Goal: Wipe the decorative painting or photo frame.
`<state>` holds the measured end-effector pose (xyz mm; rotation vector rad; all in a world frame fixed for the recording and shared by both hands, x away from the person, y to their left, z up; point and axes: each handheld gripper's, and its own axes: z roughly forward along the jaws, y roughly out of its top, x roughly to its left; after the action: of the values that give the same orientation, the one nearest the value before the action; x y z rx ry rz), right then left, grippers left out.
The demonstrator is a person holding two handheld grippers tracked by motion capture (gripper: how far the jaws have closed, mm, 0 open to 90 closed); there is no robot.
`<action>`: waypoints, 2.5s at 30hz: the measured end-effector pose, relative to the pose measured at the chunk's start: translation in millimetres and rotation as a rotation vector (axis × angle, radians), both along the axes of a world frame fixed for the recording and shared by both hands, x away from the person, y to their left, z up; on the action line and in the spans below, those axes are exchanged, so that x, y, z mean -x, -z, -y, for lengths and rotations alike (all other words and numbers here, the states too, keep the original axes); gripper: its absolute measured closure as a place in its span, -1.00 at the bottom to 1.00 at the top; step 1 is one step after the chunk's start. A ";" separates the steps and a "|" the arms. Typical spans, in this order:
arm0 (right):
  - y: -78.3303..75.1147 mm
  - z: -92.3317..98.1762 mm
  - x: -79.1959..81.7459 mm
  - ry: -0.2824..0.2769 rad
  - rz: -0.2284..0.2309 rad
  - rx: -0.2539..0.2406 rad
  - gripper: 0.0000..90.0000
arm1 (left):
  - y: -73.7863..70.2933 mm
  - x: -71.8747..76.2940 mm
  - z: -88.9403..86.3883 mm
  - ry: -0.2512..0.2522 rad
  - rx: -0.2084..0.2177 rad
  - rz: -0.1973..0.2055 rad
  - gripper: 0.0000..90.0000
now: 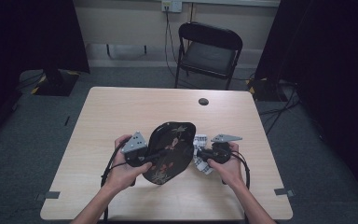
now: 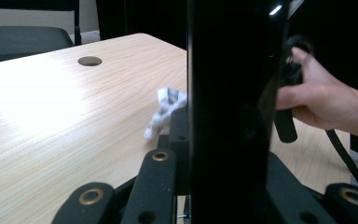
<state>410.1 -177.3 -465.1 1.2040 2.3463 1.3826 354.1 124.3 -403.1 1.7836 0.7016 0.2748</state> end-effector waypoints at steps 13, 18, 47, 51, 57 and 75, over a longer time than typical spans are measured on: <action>4.0 -1.6 0.9 -0.019 -0.028 0.043 0.81 | 0.4 -0.3 -0.4 0.001 0.001 -0.009 0.78; 11.2 -2.3 4.1 -0.025 -0.059 0.049 0.81 | 0.4 -0.4 0.1 -0.001 -0.003 -0.007 0.78; 16.8 -13.8 7.8 -0.078 -0.087 0.127 0.81 | 2.1 -1.7 -1.2 -0.006 -0.006 -0.010 0.79; 8.2 -7.4 6.3 -0.050 -0.057 0.089 0.80 | 2.4 -1.7 -0.8 -0.004 -0.009 -0.006 0.78; 16.9 -12.3 7.8 -0.070 -0.091 0.104 0.81 | 2.3 -1.6 -0.3 -0.005 -0.015 -0.005 0.78; -16.3 13.2 0.1 -0.006 0.035 -0.058 0.81 | 4.7 -3.0 -0.5 -0.001 -0.003 -0.012 0.78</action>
<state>410.0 -190.5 -448.8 1.1793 2.3030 1.4709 357.1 124.8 -407.8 1.7894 0.7112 0.2664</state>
